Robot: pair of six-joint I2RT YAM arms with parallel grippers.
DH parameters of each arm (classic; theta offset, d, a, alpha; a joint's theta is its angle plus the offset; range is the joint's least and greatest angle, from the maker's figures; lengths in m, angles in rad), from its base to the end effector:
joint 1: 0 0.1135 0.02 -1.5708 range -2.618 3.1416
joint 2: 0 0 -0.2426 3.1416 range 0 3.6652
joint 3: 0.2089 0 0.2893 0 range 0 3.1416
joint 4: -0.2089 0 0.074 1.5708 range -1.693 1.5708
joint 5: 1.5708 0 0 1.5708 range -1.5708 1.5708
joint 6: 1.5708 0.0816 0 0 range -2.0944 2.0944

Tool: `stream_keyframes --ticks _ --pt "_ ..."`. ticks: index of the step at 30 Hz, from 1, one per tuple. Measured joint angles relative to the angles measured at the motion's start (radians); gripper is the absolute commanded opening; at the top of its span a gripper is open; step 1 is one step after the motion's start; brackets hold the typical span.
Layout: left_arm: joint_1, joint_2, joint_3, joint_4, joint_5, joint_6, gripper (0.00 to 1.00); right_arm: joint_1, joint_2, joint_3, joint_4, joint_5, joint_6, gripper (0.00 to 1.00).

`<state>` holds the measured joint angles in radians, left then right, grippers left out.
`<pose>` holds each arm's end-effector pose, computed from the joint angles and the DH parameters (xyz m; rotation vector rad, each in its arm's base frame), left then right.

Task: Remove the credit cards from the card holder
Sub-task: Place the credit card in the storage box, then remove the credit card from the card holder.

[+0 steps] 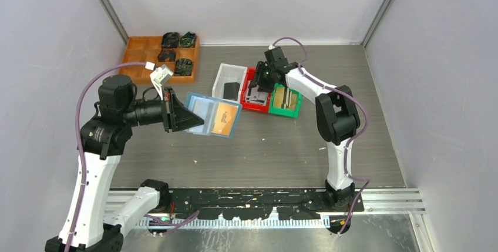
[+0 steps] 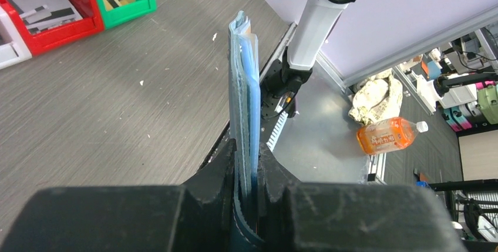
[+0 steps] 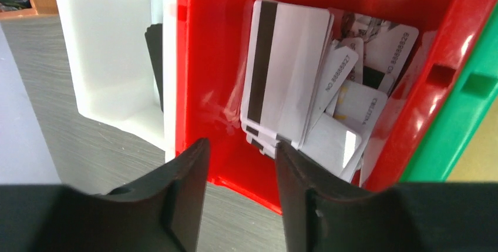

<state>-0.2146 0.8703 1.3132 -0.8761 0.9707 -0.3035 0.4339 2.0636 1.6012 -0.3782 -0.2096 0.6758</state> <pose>0.1836 -0.1089 0.4241 0.5618 1.9482 -1.2942 0.4623 0.2329 0.1401 0.2042 2.5226 0.7353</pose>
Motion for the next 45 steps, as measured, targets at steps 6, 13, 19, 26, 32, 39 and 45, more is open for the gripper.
stream_keyframes --ticks 6,13,19,26,32,39,45 --pt "0.0 -0.012 0.001 0.058 0.025 -0.05 0.0 0.036 -0.112 -0.031 -0.034 0.078 -0.041 0.89" --pt "0.0 -0.03 0.001 0.143 0.063 -0.117 0.0 0.046 -0.422 -0.107 -0.043 0.093 -0.072 1.0" --pt "0.0 -0.04 -0.007 0.222 0.08 -0.165 0.0 0.043 -0.68 -0.203 -0.023 0.024 -0.06 1.0" --pt "0.0 -0.046 -0.037 0.317 0.079 -0.225 0.0 0.065 -0.962 -0.58 0.374 -0.197 0.208 0.99" --pt "0.0 -0.048 -0.044 0.375 0.078 -0.272 0.0 0.219 -0.987 -0.686 0.702 -0.246 0.367 0.99" --pt "0.0 -0.059 -0.044 0.391 0.078 -0.29 0.0 0.384 -0.994 -0.744 0.972 -0.244 0.397 0.97" --pt "0.0 -0.07 -0.044 0.394 0.078 -0.293 0.0 0.396 -1.038 -0.766 0.944 -0.135 0.358 0.97"
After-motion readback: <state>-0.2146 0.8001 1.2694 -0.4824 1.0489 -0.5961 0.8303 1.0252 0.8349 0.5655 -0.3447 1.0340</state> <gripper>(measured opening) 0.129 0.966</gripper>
